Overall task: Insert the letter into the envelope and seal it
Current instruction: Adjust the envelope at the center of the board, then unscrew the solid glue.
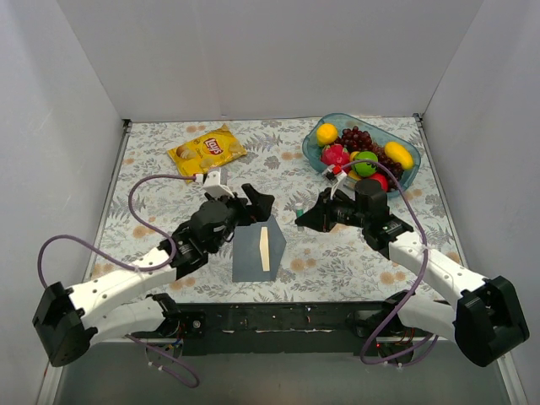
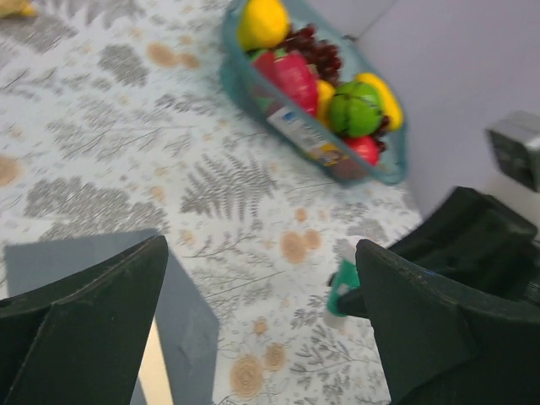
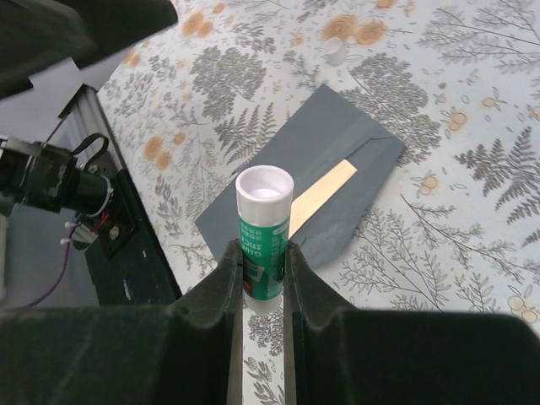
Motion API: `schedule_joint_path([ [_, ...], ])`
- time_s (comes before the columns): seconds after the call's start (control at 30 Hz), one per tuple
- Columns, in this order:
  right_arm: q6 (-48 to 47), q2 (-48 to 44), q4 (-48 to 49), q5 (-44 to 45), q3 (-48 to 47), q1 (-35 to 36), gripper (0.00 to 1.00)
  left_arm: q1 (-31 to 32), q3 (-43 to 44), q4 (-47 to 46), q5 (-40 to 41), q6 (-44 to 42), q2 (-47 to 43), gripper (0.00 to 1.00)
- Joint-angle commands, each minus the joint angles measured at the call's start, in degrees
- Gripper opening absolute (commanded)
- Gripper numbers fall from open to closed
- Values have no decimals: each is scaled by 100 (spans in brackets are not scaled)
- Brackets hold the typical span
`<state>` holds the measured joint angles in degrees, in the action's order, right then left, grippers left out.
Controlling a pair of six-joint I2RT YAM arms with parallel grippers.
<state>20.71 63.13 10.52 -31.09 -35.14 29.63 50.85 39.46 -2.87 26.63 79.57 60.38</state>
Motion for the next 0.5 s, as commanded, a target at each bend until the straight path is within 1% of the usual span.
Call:
schedule_joint_path([
  [0.0, -331, -214, 424, -916, -345, -1, 1, -31, -202, -882, -1317, -1214, -789, 95],
  [0.1, -199, -196, 538, -969, -371, 8, 1, -40, 26, -505, -1564, -1365, -739, 94],
  [0.17, -51, -144, 574, -969, -432, 17, 1, -40, 227, -198, -1678, -1488, -432, 91],
  [0.2, -15, -56, 582, -960, -468, 34, 1, -31, 472, -65, -1705, -1488, -283, 89],
  [0.23, 3, -21, 556, -934, -546, 52, 1, -31, 623, 58, -1731, -1497, 49, 88],
  [0.33, -5, 41, 425, -610, -652, 201, 1, -23, 984, 435, -1854, -1514, 587, 84],
  [0.47, -128, 137, 213, -363, -846, 377, 1, 13, 1081, 358, -2030, -1471, 686, 83],
])
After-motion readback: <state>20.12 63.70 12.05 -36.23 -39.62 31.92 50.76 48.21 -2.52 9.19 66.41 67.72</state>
